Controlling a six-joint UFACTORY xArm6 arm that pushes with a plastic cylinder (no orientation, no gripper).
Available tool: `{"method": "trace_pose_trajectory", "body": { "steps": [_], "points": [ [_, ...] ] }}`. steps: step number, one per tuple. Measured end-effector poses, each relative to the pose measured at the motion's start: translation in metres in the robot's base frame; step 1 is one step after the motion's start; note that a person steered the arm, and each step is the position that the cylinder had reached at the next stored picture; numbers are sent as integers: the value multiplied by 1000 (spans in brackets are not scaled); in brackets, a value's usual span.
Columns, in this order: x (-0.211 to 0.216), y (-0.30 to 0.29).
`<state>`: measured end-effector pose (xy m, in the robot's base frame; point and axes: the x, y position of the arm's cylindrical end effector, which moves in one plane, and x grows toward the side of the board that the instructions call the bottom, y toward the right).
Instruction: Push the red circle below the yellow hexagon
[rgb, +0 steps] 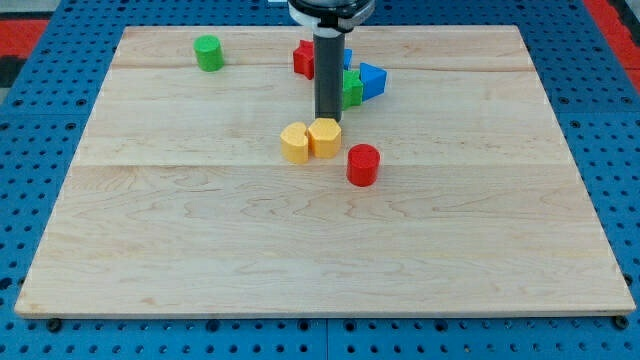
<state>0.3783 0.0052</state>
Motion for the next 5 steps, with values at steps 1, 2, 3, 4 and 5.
{"method": "trace_pose_trajectory", "body": {
  "steps": [1, 2, 3, 4, 5],
  "points": [
    [-2, 15],
    [-4, 88],
    [28, 122],
    [48, 112],
    [81, 99]
  ]
}}
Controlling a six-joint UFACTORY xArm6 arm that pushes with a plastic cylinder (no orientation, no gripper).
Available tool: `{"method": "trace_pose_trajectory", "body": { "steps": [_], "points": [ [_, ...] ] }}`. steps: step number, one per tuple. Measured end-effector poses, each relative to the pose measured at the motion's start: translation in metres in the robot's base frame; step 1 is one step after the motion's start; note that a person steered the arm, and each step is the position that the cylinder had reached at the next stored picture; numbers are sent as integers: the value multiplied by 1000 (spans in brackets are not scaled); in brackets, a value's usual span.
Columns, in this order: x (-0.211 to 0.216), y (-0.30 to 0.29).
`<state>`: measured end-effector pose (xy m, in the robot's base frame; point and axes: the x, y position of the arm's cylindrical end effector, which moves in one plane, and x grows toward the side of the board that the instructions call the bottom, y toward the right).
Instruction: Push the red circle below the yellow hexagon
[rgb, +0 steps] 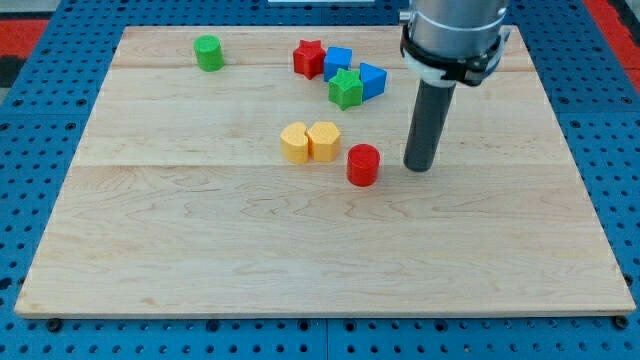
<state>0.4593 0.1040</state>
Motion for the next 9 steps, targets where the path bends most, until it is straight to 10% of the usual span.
{"method": "trace_pose_trajectory", "body": {
  "steps": [9],
  "points": [
    [37, -77]
  ]
}}
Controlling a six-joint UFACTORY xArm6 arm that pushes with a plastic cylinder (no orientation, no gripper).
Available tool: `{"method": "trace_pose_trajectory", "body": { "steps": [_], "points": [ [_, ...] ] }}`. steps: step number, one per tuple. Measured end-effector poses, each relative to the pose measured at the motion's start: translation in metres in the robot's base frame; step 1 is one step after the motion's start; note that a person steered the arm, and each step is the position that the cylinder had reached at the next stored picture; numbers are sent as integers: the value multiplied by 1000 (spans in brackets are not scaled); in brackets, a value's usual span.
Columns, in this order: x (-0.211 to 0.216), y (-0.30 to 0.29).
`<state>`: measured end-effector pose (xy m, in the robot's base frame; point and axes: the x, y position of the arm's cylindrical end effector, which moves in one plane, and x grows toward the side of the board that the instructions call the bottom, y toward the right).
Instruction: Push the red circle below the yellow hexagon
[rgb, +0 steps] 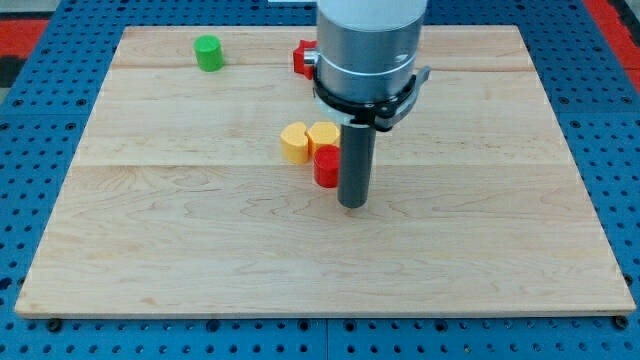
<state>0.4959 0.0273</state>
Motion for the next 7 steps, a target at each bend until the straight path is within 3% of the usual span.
{"method": "trace_pose_trajectory", "body": {
  "steps": [7],
  "points": [
    [-18, -18]
  ]
}}
